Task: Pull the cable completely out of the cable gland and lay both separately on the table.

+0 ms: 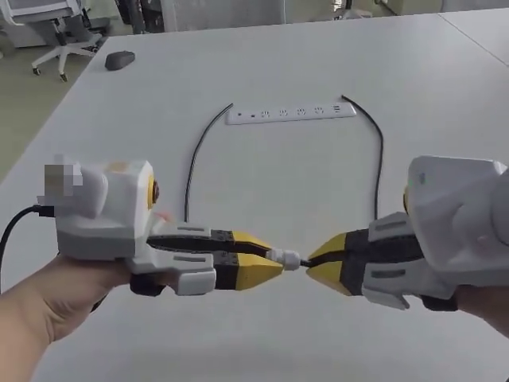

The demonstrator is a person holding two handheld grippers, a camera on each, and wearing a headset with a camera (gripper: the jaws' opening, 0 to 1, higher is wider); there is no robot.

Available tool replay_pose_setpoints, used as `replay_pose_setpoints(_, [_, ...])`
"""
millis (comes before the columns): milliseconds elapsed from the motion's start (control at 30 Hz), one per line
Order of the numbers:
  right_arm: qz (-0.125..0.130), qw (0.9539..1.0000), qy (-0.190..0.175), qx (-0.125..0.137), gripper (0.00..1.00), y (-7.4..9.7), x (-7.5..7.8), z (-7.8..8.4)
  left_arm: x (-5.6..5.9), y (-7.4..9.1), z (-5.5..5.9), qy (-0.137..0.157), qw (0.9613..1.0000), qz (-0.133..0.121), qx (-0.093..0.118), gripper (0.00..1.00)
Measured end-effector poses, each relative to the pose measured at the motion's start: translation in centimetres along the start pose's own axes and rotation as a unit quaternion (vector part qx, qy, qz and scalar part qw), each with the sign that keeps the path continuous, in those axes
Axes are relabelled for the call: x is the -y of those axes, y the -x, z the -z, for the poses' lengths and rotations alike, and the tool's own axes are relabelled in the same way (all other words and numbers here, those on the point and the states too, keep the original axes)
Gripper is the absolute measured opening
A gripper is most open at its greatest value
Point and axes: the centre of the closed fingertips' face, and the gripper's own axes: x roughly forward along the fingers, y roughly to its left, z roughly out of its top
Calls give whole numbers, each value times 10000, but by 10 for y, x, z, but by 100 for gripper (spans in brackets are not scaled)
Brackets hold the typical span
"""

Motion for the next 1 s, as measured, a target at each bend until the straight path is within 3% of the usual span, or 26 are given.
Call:
replay_pose_setpoints(167, [136, 9991, -398, -83, 0, 0, 1, 8, -2, -1, 4, -25, 10000, -45, -3, 15])
replay_pose_setpoints(333, [272, 9977, -613, -105, 0, 2, 7, 18, -4, -1, 8, 26, 10000, -70, -10, 15])
replay_pose_setpoints(533, [483, 9953, -780, -310, 0, 7, 16, 36, -6, 0, 11, 43, 9999, -99, -31, 15])
replay_pose_setpoints(867, [837, 9846, -1420, -582, 0, 21, 39, 64, -8, 2, 14, 88, 9998, -161, -42, 15])
replay_pose_setpoints(1000, [964, 9817, -1472, -728, 0, 25, 46, 75, -8, 2, 18, 133, 9998, -157, -59, 15])
